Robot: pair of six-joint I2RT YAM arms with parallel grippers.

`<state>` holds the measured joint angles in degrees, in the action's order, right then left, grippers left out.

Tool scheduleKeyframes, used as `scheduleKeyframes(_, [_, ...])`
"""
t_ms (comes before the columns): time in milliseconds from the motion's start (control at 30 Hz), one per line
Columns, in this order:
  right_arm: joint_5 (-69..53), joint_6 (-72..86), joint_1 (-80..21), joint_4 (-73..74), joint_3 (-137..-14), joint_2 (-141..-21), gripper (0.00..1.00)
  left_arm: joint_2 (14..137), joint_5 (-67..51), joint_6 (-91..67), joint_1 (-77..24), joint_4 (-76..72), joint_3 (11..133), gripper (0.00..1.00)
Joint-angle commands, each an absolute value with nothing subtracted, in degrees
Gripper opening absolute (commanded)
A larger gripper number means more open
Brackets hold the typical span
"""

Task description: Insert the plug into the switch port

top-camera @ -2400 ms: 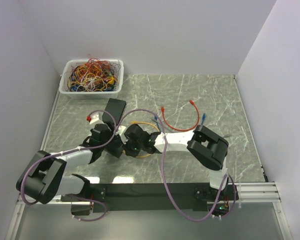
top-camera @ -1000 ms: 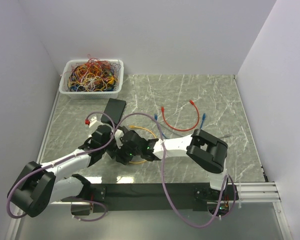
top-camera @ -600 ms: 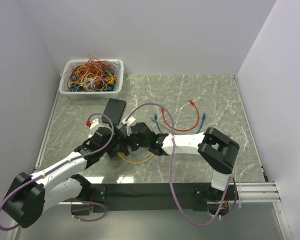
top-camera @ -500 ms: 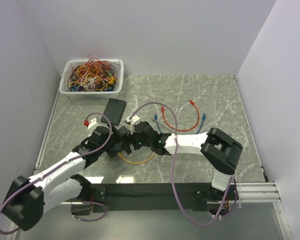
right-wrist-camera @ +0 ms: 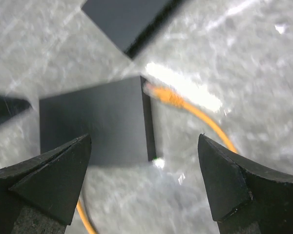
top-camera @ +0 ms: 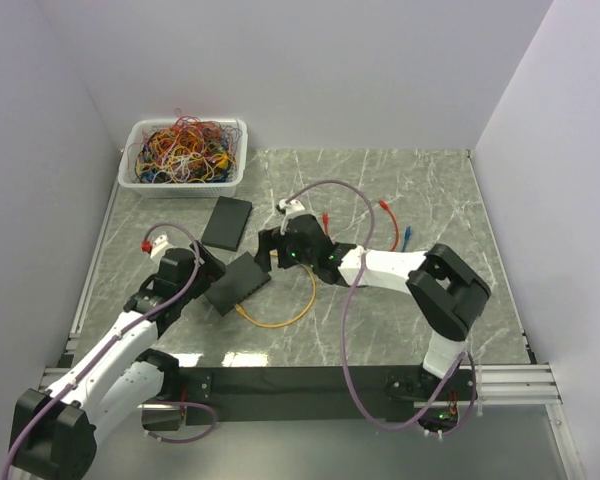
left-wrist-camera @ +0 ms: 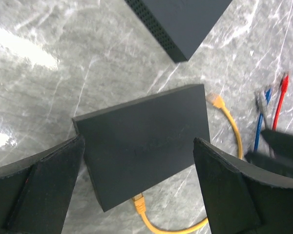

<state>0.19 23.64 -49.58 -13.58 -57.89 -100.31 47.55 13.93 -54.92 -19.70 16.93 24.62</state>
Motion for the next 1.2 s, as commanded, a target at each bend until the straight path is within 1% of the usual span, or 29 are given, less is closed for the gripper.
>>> scheduleKeyframes(0, [-3.42, 25.4, -49.75, -13.19, -63.62, -105.36, 0.96, 46.93, 10.73, -54.67, -19.34, 16.97, 23.3, 0.99])
scheduleKeyframes(167, [-6.94, 26.98, -49.83, -13.54, -66.71, -110.12, 0.95, 47.63, 7.92, -56.69, -19.42, 12.84, 18.73, 0.99])
scheduleKeyframes(500, [-11.6, 26.72, -52.56, -13.1, -72.33, -117.24, 0.94, 47.29, 5.01, -58.53, -19.6, 8.8, 15.21, 0.99])
scheduleKeyframes(633, [-13.88, 26.45, -53.35, -13.09, -75.93, -119.53, 0.94, 45.97, 4.39, -60.02, -20.04, 9.22, 14.41, 0.99])
scheduleKeyframes(733, [-16.43, 25.93, -53.7, -15.02, -75.5, -119.45, 0.94, 44.48, 5.1, -60.03, -20.39, 10.8, 14.41, 0.99])
scheduleKeyframes(800, [-15.21, 25.14, -53.88, -15.9, -74.1, -117.09, 0.93, 44.21, 6.41, -59.77, -20.39, 12.12, 15.46, 0.99])
scheduleKeyframes(867, [-12.93, 24.35, -53.88, -18.89, -69.8, -113.84, 0.93, 44.3, 6.68, -58.01, -20.39, 12.91, 17.56, 0.99])
scheduleKeyframes(1000, [-11.43, 19.18, -54.4, -21.18, -63.73, -102.25, 0.93, 44.38, 9.92, -54.41, -20.39, 15.99, 23.36, 0.99])
scheduleKeyframes(1100, [-10.64, 16.01, -55.1, -19.52, -61.53, -95.39, 0.93, 44.56, 15.71, -51.51, -20.39, 18.89, 28.99, 0.99])
scheduleKeyframes(1167, [-9.15, 15.3, -56.16, -19.07, -59.6, -92.39, 0.93, 44.74, 22.64, -48.79, -20.39, 19.07, 32.68, 0.99])
